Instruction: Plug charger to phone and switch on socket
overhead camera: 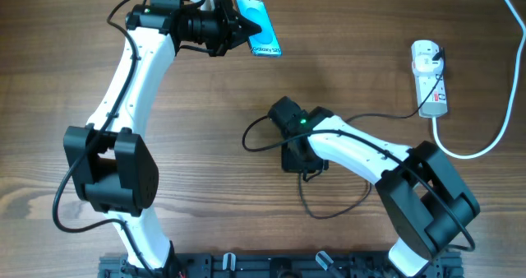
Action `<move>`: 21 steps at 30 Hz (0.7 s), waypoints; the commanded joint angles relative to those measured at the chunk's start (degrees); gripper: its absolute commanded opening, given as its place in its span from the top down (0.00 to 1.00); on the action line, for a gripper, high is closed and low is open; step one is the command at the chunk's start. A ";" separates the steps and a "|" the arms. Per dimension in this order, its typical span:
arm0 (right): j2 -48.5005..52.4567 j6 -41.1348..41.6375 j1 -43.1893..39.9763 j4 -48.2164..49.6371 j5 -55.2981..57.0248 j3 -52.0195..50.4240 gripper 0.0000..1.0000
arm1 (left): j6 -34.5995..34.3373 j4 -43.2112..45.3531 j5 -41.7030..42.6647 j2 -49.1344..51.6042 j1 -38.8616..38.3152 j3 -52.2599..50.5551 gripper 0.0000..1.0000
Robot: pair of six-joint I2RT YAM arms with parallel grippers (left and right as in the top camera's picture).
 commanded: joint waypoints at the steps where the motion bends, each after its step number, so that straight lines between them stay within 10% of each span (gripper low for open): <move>1: 1.62 -4.44 -0.33 0.13 -5.40 2.01 0.96 | 2.71 0.24 0.76 -1.38 0.04 0.07 0.96; 13: -17.49 -20.81 -5.55 2.14 -24.50 6.19 0.96 | 19.43 6.58 18.27 -1.38 -0.37 0.07 0.96; 21: -23.47 -15.21 -5.55 2.93 -16.90 7.23 0.96 | 23.26 6.75 19.63 -1.38 -2.93 0.07 0.96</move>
